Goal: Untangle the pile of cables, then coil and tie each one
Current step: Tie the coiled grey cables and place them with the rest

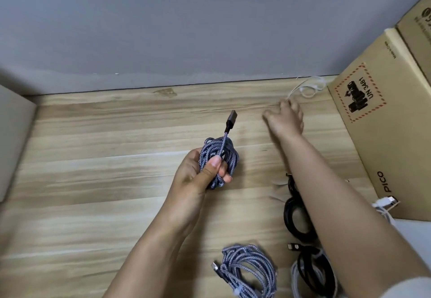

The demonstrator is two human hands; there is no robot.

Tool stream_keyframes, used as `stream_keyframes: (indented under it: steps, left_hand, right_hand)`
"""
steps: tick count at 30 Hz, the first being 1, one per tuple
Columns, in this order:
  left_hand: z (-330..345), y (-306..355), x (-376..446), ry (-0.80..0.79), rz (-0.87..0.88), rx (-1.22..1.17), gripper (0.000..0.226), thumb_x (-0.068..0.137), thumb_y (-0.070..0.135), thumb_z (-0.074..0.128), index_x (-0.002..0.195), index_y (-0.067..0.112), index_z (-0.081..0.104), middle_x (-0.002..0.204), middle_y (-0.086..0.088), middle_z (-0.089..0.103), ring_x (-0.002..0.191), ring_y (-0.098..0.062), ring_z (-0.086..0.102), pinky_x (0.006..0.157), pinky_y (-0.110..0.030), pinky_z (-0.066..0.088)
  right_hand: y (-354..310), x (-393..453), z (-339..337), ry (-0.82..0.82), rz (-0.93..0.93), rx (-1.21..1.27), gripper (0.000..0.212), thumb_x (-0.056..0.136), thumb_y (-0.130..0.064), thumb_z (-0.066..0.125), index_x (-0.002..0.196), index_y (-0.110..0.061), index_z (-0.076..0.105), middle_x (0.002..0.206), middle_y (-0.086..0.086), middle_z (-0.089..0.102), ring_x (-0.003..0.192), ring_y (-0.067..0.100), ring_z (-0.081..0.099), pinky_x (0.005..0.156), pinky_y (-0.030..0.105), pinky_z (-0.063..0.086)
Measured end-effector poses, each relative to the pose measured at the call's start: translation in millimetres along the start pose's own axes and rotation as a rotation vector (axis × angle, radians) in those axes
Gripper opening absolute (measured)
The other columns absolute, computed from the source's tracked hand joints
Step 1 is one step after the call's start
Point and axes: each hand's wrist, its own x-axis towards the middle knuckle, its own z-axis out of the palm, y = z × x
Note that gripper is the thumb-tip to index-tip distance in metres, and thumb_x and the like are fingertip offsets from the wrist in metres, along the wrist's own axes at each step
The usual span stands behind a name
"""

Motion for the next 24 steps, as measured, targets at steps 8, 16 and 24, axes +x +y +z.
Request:
stream_keyframes:
  steps: [8,16,24]
  left_hand:
    - [-5.7,0.1,-6.8,0.013,-0.045,-0.031,0.017,0.084,0.023,0.051,0.087,0.008,0.044,0.065,0.002,0.049,0.061,-0.013,0.051,0.073,-0.026,0.042]
    - [-4.3,10.8,-26.0,0.085,-0.03,-0.042,0.014,0.082,0.024,0.053,0.084,0.011,0.046,0.064,0.003,0.05,0.06,-0.011,0.052,0.074,-0.028,0.042]
    - [9.9,28.2,-69.0,0.033,-0.017,-0.088,0.018,0.083,0.025,0.054,0.083,0.008,0.045,0.067,0.0,0.05,0.063,-0.011,0.052,0.072,-0.03,0.048]
  right_hand:
    - [13.0,-45.7,13.3,0.251,-0.183,0.037,0.02,0.086,-0.01,0.06,0.1,-0.017,0.072,0.113,0.002,0.062,0.101,0.025,0.06,0.081,0.029,0.045]
    - [-28.2,-139.9,-56.9,-0.027,-0.239,1.183,0.028,0.073,0.011,0.066,0.079,-0.016,0.066,0.071,-0.009,0.066,0.064,0.0,0.06,0.068,0.015,0.049]
    - [0.1,-262.0,-56.3,-0.708,-0.026,1.65,0.033,0.046,-0.016,0.092,0.073,-0.014,0.074,0.068,0.005,0.066,0.06,0.011,0.062,0.07,0.019,0.053]
